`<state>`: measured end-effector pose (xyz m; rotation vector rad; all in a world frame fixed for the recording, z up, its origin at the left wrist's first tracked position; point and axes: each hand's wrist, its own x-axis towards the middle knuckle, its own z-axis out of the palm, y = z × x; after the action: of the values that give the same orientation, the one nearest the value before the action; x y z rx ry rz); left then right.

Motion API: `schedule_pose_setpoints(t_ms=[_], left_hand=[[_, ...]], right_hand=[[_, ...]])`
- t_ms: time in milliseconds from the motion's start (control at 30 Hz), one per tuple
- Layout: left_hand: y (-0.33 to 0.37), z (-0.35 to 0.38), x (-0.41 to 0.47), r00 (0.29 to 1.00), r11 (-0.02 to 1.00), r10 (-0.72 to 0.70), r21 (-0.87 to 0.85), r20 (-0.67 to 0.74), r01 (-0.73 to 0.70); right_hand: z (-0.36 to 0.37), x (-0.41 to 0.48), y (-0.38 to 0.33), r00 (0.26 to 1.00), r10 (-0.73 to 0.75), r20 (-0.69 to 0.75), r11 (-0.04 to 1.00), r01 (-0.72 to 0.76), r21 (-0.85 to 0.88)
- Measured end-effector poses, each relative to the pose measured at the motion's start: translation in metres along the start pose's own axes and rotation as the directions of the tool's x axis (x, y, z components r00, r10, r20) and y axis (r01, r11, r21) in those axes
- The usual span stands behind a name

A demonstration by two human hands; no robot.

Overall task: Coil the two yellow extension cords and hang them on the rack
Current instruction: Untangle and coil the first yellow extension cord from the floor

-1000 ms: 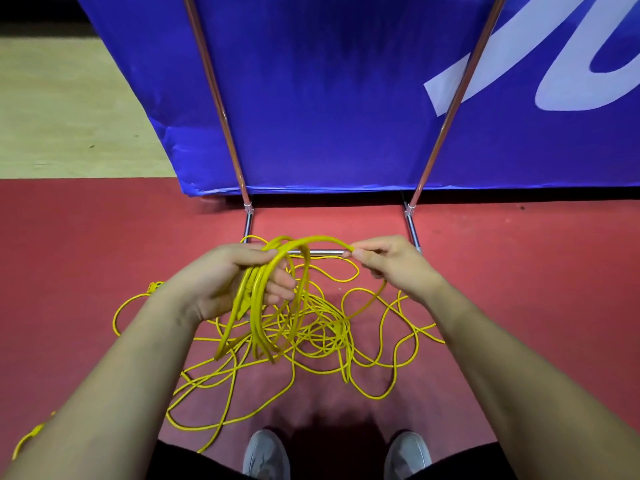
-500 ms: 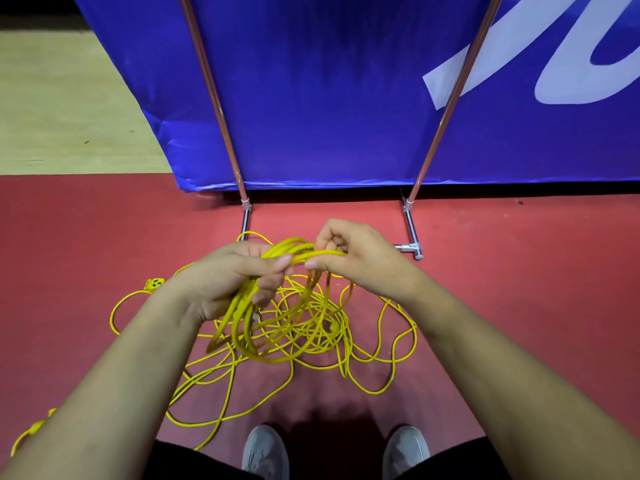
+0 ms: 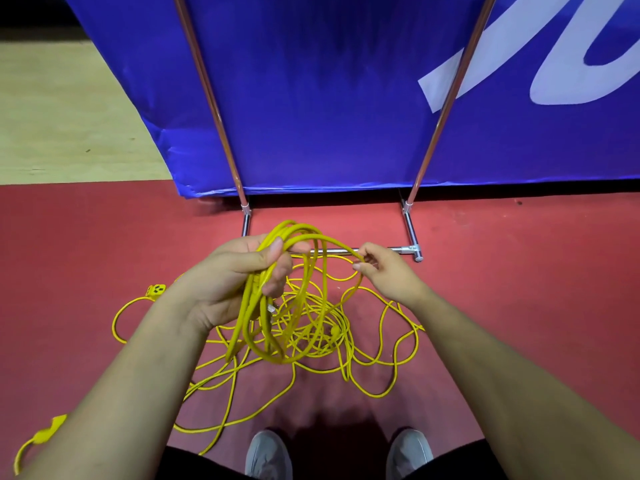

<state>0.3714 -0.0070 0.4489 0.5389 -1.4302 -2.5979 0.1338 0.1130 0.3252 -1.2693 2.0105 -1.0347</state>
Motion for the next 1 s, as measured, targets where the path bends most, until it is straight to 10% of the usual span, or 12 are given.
schedule_pose_setpoints(t_ms=[333, 500, 633, 767, 867, 1000], left_hand=[[0.012, -0.008, -0.01, 0.961, 0.961, 0.175, -0.175, -0.212, -0.214], [0.01, -0.013, 0.001, 0.925, 0.983, 0.184, 0.036, -0.331, -0.182], [0.01, -0.02, 0.002, 0.921, 0.964, 0.186, 0.244, -0.343, -0.104], [0.009, -0.021, 0.001, 0.926, 0.969, 0.101, 0.246, -0.365, -0.009], [0.001, -0.013, 0.002, 0.968, 0.967, -0.031, 0.236, -0.251, 0.092], [-0.006, -0.003, 0.001, 0.99, 0.953, -0.086, 0.281, -0.109, 0.114]], right_hand=[[0.018, -0.016, 0.033, 0.93, 0.335, 0.15, 0.919, -0.358, 0.166], [0.021, -0.007, 0.011, 0.818, 0.546, 0.178, 0.594, -0.529, 0.606], [0.007, 0.002, -0.026, 0.903, 0.423, 0.075, 0.862, -0.427, 0.274], [-0.026, -0.007, -0.086, 0.826, 0.218, 0.52, 0.976, -0.195, -0.099], [-0.037, -0.017, -0.119, 0.734, 0.041, 0.678, 0.982, -0.155, 0.109], [-0.03, -0.009, -0.118, 0.906, -0.097, 0.412, 0.851, -0.139, 0.506]])
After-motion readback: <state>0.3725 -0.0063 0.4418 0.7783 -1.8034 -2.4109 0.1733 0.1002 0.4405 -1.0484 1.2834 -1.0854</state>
